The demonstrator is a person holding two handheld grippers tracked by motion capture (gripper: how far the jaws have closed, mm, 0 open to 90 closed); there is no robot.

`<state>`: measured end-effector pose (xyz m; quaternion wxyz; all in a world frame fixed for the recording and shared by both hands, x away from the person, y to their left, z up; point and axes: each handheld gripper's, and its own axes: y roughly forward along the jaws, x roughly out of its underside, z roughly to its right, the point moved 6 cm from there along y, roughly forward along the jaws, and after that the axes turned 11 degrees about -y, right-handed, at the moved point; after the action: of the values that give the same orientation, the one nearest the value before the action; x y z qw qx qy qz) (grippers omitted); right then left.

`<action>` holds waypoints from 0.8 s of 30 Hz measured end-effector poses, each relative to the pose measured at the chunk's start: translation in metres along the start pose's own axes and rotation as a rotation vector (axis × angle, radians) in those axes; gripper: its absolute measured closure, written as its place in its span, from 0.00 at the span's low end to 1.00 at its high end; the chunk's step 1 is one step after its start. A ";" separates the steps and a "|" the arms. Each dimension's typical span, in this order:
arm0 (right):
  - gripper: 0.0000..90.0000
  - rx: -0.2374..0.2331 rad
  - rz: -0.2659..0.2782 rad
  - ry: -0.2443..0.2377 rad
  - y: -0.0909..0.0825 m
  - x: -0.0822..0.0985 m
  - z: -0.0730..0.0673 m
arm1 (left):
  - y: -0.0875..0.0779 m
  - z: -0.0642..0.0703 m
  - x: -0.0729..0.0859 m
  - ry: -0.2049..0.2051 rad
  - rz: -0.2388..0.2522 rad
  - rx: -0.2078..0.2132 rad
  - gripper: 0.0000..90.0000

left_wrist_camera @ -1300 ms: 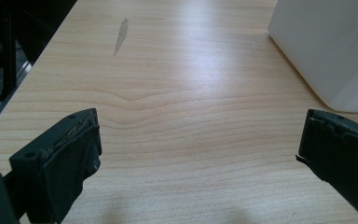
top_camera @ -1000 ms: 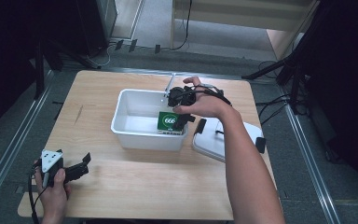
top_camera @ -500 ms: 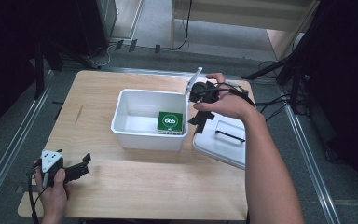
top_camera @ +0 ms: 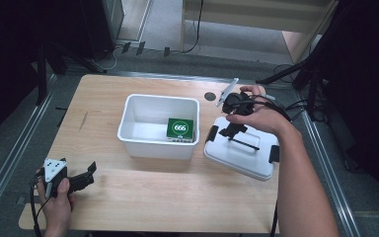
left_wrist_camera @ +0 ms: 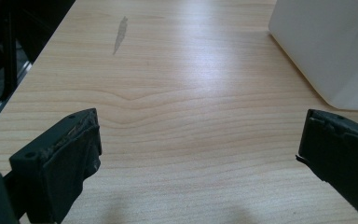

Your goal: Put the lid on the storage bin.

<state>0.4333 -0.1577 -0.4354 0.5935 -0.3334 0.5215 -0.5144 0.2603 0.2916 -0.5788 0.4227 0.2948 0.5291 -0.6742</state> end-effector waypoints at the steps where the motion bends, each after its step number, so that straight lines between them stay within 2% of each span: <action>1: 0.00 -0.001 -0.007 0.006 0.000 0.004 0.000 | 0.000 0.000 0.000 0.001 0.001 0.000 0.00; 4: 0.00 -0.002 -0.035 0.012 0.003 0.020 -0.001 | 0.000 0.000 0.000 0.008 0.000 -0.002 0.00; 11: 0.00 0.002 -0.055 0.019 0.008 0.039 -0.006 | 0.000 0.000 0.000 0.005 0.001 -0.002 0.00; 13: 0.00 -0.015 -0.057 0.044 0.011 0.048 -0.008 | 0.000 0.000 0.000 0.003 0.002 -0.002 0.00; 16: 0.01 -0.009 -0.063 0.056 0.014 0.053 -0.008 | 0.000 0.000 0.000 0.007 0.000 -0.002 0.00; 20: 0.07 0.003 -0.095 0.064 0.022 0.066 -0.012 | 0.000 0.000 0.000 0.003 0.003 -0.002 0.00; 24: 0.12 0.018 -0.099 0.070 0.027 0.072 -0.013 | 0.000 0.000 0.000 0.004 0.003 -0.002 0.00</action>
<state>0.4227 -0.2181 -0.4833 0.5518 -0.3353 0.5202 -0.5590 0.2605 0.2912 -0.5788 0.4228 0.2963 0.5301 -0.6727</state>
